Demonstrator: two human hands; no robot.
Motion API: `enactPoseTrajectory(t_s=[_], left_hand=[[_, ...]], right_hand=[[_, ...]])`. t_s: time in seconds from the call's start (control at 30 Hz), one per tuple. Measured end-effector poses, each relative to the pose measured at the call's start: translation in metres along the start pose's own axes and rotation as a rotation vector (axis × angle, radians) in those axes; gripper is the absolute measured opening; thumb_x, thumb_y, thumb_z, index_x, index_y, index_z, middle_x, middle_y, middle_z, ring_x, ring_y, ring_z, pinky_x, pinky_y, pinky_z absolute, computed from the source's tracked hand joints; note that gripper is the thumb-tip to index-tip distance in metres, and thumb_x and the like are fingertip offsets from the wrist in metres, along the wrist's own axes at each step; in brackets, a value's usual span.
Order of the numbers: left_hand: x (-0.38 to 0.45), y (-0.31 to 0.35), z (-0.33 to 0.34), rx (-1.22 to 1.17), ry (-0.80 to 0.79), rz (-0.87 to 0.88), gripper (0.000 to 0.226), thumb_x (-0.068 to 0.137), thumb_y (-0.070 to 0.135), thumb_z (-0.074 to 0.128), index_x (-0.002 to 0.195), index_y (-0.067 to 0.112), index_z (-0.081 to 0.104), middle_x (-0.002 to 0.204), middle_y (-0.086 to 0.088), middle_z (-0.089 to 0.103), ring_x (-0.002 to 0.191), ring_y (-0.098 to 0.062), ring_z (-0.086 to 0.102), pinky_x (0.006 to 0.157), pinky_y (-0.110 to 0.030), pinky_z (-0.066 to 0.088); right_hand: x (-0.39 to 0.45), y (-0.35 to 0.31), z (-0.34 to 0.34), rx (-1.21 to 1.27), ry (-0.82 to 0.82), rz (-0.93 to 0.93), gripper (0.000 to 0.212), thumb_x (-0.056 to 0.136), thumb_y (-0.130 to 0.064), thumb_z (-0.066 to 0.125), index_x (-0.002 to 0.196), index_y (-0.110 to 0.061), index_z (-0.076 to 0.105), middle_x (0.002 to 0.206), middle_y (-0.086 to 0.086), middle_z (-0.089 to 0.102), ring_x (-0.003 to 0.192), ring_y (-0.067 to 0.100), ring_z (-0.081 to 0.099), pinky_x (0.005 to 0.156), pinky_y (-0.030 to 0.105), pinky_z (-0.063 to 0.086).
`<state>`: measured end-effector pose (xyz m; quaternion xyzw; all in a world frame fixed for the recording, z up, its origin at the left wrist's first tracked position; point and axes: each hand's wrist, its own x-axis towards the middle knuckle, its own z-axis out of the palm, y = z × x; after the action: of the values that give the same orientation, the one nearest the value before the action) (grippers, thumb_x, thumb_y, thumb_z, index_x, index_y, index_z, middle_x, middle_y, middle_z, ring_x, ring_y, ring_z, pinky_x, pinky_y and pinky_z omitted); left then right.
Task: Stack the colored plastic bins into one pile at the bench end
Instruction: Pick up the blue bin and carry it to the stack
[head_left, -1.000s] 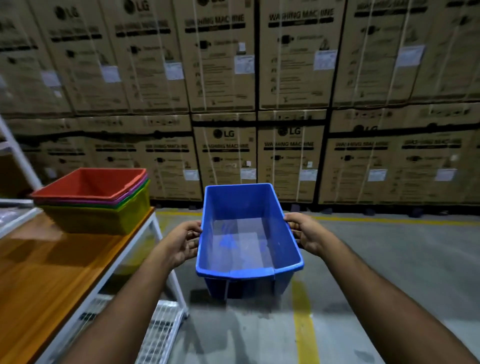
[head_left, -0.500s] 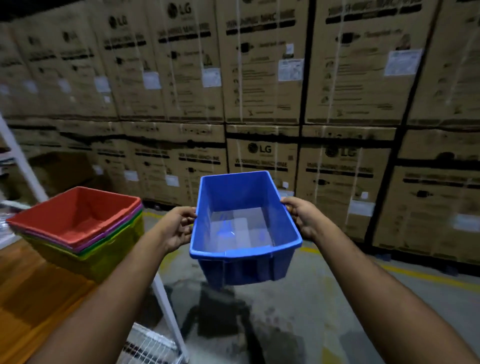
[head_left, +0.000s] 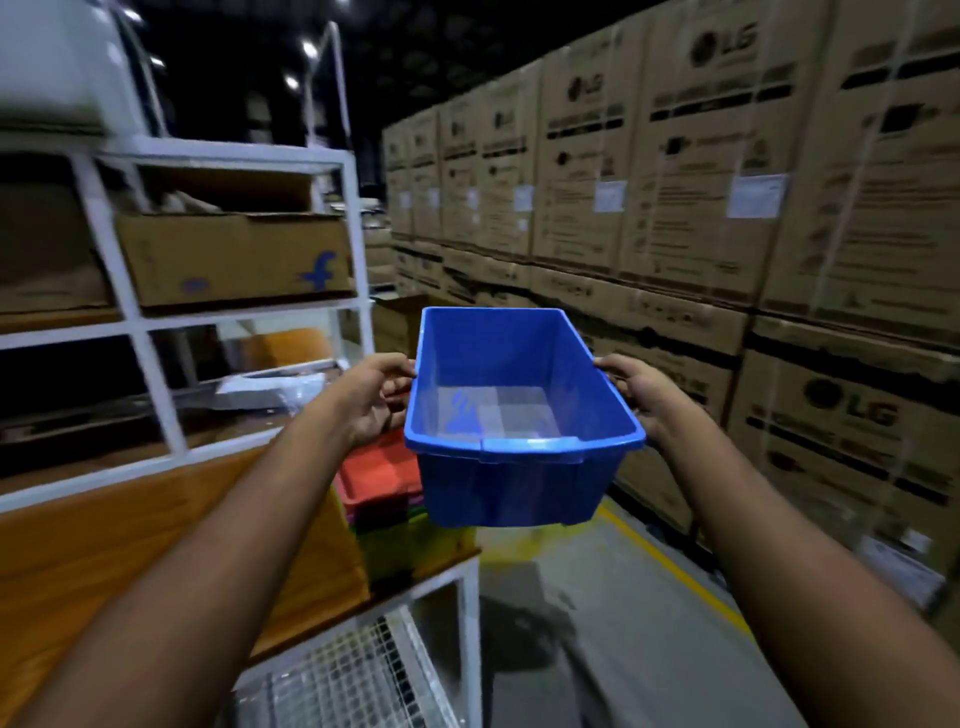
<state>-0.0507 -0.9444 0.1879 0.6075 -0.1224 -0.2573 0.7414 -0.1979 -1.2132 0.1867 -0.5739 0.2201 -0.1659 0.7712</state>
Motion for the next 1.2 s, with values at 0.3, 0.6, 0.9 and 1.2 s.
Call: enactPoseTrajectory(t_s=[0.3,0.6,0.9,1.2], left_hand=[[0.039,0.028,-0.084,0.002,0.269,0.076,0.012,0.082,0.011,0.051,0.071,0.016,0.050,0.053,0.002,0.062,0.053,-0.016,0.050,0.057,-0.028,0.039],[0.063,0.006,-0.107,-0.044,0.395,0.098,0.011,0.089,0.012,0.051,0.084,0.014,0.061,0.053,0.005,0.061,0.053,-0.010,0.057,0.049,-0.023,0.049],[0.064,-0.028,-0.117,0.018,0.545,0.085,0.015,0.087,0.011,0.053,0.094,0.009,0.066,0.077,-0.004,0.060,0.073,-0.020,0.057,0.066,-0.032,0.048],[0.057,-0.058,-0.121,0.154,0.490,-0.037,0.031,0.088,0.000,0.047,0.109,0.008,0.069,0.099,-0.011,0.069,0.080,-0.019,0.060,0.068,-0.026,0.050]], right_hand=[[0.123,0.003,0.111,-0.099,-0.207,0.046,0.038,0.096,-0.017,0.050,0.059,-0.012,0.043,0.030,-0.004,0.036,0.023,0.008,0.028,0.028,0.017,0.023],[0.185,0.026,0.134,-0.281,-0.317,0.003,0.019,0.095,-0.017,0.056,0.093,-0.003,0.069,0.048,0.001,0.056,0.036,0.007,0.045,0.038,0.021,0.038],[0.210,0.065,0.139,-0.243,-0.416,-0.020,0.023,0.097,-0.014,0.057,0.112,-0.001,0.067,0.099,0.026,0.067,0.079,0.031,0.056,0.067,0.040,0.046],[0.222,0.097,0.124,-0.439,-0.407,-0.031,0.030,0.090,-0.008,0.066,0.119,0.000,0.063,0.096,0.013,0.071,0.081,0.023,0.066,0.058,0.028,0.053]])
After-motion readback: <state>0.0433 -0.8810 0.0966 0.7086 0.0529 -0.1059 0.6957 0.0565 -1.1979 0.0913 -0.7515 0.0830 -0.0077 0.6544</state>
